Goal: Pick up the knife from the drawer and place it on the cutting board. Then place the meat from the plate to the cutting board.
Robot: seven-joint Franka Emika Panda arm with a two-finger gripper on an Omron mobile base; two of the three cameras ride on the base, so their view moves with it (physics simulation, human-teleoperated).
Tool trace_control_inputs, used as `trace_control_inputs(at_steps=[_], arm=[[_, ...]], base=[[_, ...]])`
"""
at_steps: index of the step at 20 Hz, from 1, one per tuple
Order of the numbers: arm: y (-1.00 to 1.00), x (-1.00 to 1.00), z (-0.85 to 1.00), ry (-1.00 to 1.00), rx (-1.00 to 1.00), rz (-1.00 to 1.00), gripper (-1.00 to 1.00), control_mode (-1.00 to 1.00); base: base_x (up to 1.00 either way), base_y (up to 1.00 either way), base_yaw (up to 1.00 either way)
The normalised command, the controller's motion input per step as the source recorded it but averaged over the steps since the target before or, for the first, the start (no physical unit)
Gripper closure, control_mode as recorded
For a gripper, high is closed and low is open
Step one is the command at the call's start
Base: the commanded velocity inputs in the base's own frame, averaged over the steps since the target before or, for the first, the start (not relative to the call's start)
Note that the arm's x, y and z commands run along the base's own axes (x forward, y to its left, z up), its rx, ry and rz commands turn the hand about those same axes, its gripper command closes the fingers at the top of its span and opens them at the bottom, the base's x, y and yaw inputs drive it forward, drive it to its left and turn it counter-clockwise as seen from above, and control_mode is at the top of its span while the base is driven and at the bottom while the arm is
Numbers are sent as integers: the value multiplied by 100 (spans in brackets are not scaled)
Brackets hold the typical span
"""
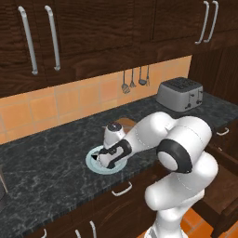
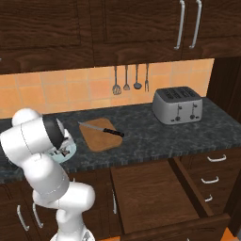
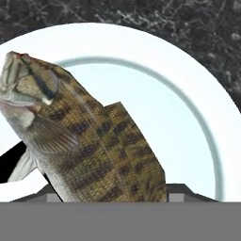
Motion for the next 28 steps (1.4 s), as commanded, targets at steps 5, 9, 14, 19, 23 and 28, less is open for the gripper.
trace_control_inputs(at_steps=[5,9,14,19,23,28], arm=[[-27,-11,47,-5,5,0,100,-100],[-54,3,66,-3,4,0,100,-100],[-57,29,35,0,0,0,100,-100],[-42,55,0,0,0,0,100,-100],[-32,54,0,0,0,0,100,-100],[-3,58,-1,0,0,0,100,-100]], base=[[0,0,0],[0,0,0],[0,0,0],[0,0,0],[0,0,0],[0,0,0]])
